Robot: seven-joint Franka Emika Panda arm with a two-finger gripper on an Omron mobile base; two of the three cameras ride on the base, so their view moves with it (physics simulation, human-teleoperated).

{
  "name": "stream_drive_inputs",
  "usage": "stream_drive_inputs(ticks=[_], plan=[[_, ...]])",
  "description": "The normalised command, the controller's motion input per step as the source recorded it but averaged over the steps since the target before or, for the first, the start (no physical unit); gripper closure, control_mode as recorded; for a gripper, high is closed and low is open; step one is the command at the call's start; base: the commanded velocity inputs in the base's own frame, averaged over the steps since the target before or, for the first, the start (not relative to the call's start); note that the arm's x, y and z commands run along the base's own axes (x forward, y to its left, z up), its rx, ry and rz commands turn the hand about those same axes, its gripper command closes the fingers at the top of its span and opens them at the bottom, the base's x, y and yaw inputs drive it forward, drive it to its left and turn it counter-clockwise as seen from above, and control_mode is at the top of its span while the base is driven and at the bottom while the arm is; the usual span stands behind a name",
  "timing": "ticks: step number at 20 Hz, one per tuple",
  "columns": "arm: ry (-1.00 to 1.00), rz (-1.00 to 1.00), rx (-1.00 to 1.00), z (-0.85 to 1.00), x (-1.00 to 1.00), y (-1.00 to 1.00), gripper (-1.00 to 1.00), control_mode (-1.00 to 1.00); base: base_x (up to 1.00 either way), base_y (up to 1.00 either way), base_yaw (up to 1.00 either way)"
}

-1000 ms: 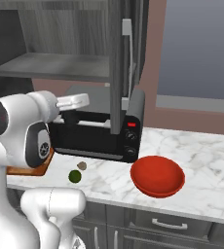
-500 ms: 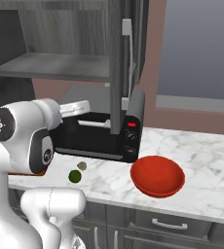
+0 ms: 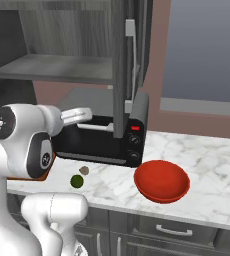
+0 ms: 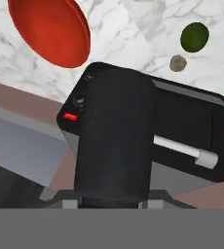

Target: Open the cabinet. Place the bowl and condiment on the counter. Then place the lime and garlic on the cutting board.

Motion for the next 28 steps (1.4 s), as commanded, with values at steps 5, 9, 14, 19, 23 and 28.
stream_drive_inputs(ticks=[5,9,14,19,23,28], plan=[[0.03,0.00,-0.03,-0.39,0.00,0.00,1.00,-1.00,0.00,0.00,0.00],[0.00,0.00,-0.03,-0.38,0.00,0.00,1.00,-1.00,0.00,0.00,0.00],[0.00,0.00,-0.03,-0.40,0.00,-0.01,1.00,-1.00,0.00,0.00,0.00],[0.00,0.00,-0.03,-0.46,0.00,-0.05,1.00,-1.00,0.00,0.00,0.00],[0.00,0.00,-0.04,-0.49,0.00,-0.13,1.00,-1.00,0.00,0.00,0.00],[0.00,0.00,-0.02,-0.48,0.00,-0.21,1.00,-1.00,0.00,0.00,0.00]])
